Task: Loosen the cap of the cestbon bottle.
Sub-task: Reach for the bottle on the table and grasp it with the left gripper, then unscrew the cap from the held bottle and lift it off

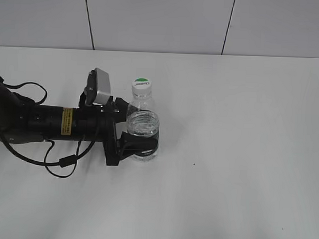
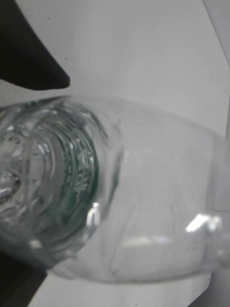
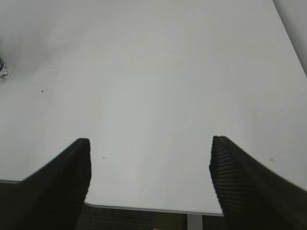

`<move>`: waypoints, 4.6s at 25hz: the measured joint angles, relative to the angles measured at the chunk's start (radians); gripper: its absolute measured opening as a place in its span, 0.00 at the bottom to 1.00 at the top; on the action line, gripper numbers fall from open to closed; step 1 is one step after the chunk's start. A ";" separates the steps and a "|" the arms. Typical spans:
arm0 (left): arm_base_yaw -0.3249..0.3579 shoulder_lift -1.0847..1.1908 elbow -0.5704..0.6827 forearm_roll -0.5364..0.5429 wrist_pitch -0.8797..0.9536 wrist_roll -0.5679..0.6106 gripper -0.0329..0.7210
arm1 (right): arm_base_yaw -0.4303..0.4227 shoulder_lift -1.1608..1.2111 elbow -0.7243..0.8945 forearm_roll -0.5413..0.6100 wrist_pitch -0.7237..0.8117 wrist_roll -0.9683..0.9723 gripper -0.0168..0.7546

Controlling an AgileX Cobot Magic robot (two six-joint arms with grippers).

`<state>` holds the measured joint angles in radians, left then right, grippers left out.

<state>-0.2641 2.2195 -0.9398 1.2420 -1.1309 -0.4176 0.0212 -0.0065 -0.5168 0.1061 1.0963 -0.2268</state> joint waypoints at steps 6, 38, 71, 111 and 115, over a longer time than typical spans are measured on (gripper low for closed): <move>-0.005 0.000 0.000 -0.004 0.008 -0.001 0.60 | 0.000 0.000 0.000 0.000 0.000 0.000 0.79; -0.005 0.000 -0.001 -0.008 0.010 -0.004 0.59 | 0.000 1.091 -0.444 0.073 0.004 0.011 0.57; -0.005 0.000 -0.001 -0.007 0.008 -0.004 0.59 | 0.592 1.891 -1.300 0.105 0.119 0.012 0.55; -0.005 0.000 -0.001 -0.007 0.008 -0.004 0.59 | 0.713 2.091 -1.406 0.020 0.122 0.025 0.53; -0.005 0.000 -0.001 -0.007 0.008 -0.004 0.59 | 0.713 2.091 -1.406 0.027 0.122 0.006 0.44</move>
<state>-0.2692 2.2195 -0.9407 1.2353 -1.1230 -0.4215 0.7340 2.0840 -1.9223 0.1333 1.2186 -0.2209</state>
